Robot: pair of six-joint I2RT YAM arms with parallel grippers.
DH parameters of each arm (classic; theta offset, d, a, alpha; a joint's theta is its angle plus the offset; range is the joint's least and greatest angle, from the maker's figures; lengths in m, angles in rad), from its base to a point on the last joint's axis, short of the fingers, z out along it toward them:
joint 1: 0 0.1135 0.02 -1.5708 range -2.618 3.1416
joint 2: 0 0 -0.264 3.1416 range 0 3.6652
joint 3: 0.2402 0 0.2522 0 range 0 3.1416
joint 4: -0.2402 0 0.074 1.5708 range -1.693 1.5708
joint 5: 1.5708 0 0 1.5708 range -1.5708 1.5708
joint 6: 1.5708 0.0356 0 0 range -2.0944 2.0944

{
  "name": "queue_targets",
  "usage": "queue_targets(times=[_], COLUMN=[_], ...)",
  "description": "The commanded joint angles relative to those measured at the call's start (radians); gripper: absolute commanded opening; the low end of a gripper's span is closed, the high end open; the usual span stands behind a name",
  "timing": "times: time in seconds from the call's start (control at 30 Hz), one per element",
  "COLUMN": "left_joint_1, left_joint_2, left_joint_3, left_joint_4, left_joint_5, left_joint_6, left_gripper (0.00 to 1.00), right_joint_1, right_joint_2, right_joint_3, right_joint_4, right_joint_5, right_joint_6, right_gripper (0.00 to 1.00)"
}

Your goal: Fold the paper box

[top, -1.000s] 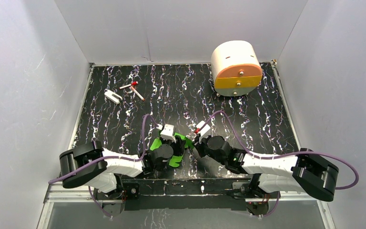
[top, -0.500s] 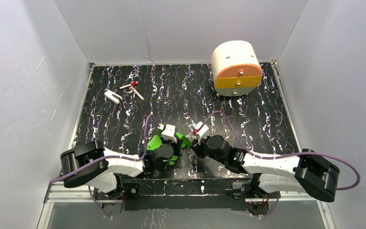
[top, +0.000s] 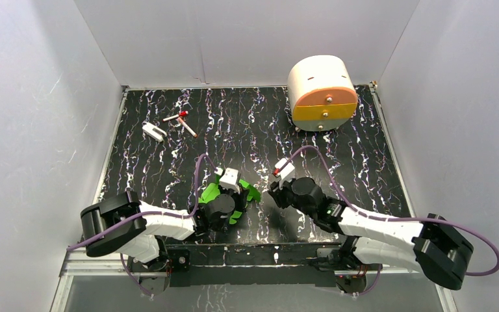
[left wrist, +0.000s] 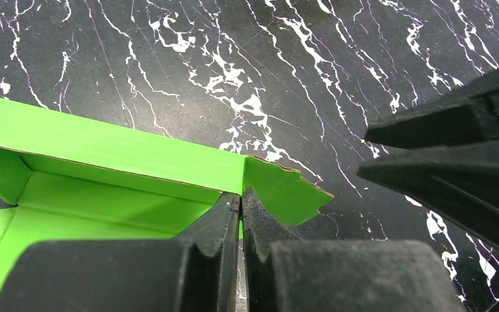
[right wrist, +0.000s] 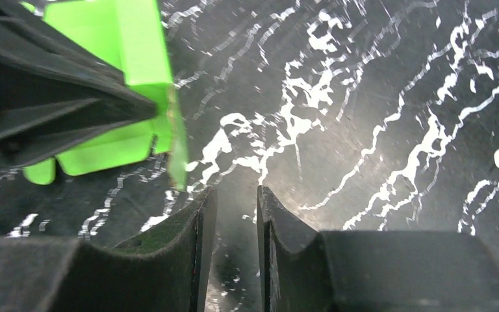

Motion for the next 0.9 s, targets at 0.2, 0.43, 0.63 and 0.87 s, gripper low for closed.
queue_targets(times=[0.2, 0.43, 0.63, 0.87], left_joint_1=[0.011, 0.013, 0.014, 0.016], left_joint_2=[-0.037, -0.039, -0.03, -0.021], left_joint_3=[-0.02, -0.022, -0.025, -0.027], left_joint_4=[0.01, 0.01, 0.02, 0.031], left_joint_5=[0.026, 0.04, 0.055, 0.069], left_joint_6=[-0.021, -0.027, -0.035, -0.043], left_gripper=[0.0, 0.0, 0.0, 0.0], right_joint_1=[-0.048, -0.047, -0.048, -0.048], right_joint_2=[0.202, 0.3, 0.372, 0.434], right_joint_3=[0.05, 0.025, 0.015, 0.013], right_joint_4=[0.169, 0.378, 0.512, 0.606], right_joint_5=[-0.118, -0.248, -0.334, -0.368], right_joint_6=[-0.044, -0.052, -0.053, -0.014], right_gripper=[0.37, 0.39, 0.4, 0.44])
